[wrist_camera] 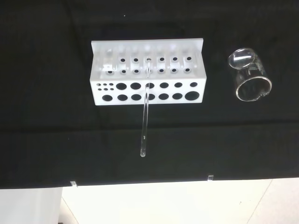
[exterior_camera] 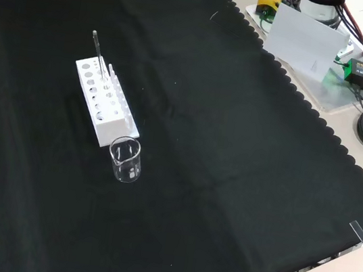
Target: Take the glass rod from the white test tube rack.
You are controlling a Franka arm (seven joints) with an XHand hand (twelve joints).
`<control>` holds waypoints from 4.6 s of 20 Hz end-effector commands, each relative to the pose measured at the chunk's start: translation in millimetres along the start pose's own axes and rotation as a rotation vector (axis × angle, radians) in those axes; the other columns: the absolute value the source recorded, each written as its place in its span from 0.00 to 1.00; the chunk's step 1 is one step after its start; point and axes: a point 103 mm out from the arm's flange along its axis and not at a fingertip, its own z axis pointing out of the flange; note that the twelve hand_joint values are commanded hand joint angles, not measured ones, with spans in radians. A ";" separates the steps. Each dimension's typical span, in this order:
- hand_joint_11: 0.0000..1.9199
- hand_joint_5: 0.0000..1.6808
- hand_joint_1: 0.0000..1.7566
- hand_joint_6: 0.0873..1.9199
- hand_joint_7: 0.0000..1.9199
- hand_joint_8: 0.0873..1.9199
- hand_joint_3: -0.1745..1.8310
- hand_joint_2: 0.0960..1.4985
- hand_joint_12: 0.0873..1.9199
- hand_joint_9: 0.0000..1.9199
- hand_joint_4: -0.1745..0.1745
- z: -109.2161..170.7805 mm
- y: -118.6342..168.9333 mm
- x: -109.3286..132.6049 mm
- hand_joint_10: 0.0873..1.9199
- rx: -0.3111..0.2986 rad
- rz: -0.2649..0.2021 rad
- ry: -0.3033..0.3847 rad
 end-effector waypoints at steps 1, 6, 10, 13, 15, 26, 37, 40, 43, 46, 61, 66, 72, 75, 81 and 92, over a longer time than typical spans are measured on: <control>0.25 0.11 0.30 0.05 0.27 0.00 0.04 0.67 0.48 0.30 0.42 -58.2 -100.4 -11.3 0.08 -0.116 0.113 -0.019; 0.01 0.07 0.21 0.00 0.11 0.00 0.05 0.70 0.75 0.01 0.51 -65.0 -106.8 -13.4 0.41 -0.125 0.129 -0.021; 0.00 0.07 0.21 0.00 0.11 0.00 0.05 0.70 0.76 0.00 0.51 -64.7 -105.4 -15.5 0.44 -0.120 0.129 -0.018; 0.00 0.08 0.21 0.00 0.09 0.10 0.05 0.70 0.77 0.00 0.51 -63.6 -96.3 -15.6 0.46 -0.104 0.108 -0.014; 0.01 0.09 0.21 0.00 0.06 0.24 0.05 0.70 0.78 0.02 0.49 -61.9 -88.8 -15.1 0.48 -0.108 0.086 -0.021; 0.10 0.16 0.24 0.00 0.13 0.38 0.04 0.70 0.76 0.14 0.39 -60.3 -59.2 -18.3 0.47 -0.100 0.032 -0.015; 0.30 0.23 0.28 0.00 0.23 0.38 0.02 0.71 0.67 0.33 0.32 -67.8 3.8 -22.4 0.40 -0.096 -0.021 0.030; 0.31 0.24 0.28 0.00 0.24 0.38 0.02 0.72 0.67 0.33 0.31 -63.8 20.2 -28.0 0.40 -0.062 -0.032 0.028; 0.32 0.24 0.28 0.00 0.25 0.38 0.02 0.72 0.67 0.34 0.31 -56.5 47.2 -21.7 0.39 -0.042 -0.042 0.006; 0.32 0.25 0.28 0.00 0.25 0.38 0.02 0.72 0.66 0.34 0.31 -49.1 67.1 -16.9 0.39 -0.027 -0.048 0.000; 0.39 0.29 0.30 0.01 0.33 0.38 0.00 0.73 0.63 0.42 0.28 7.1 137.6 -7.7 0.35 0.091 -0.069 0.016; 0.38 0.29 0.30 0.02 0.33 0.38 0.00 0.73 0.63 0.42 0.28 27.7 155.9 -5.3 0.35 0.117 -0.085 0.010; 0.38 0.29 0.29 0.02 0.34 0.38 0.00 0.73 0.63 0.43 0.27 60.0 176.8 1.8 0.35 0.158 -0.111 -0.011; 0.38 0.29 0.29 0.02 0.34 0.38 0.00 0.73 0.63 0.43 0.27 73.1 184.5 4.4 0.35 0.174 -0.116 -0.011; 0.38 0.29 0.29 0.03 0.35 0.38 0.00 0.74 0.63 0.44 0.27 96.3 197.8 8.3 0.35 0.201 -0.124 -0.015; 0.38 0.29 0.26 0.06 0.36 0.37 0.00 0.76 0.63 0.45 0.27 133.5 217.8 9.4 0.33 0.279 -0.138 -0.024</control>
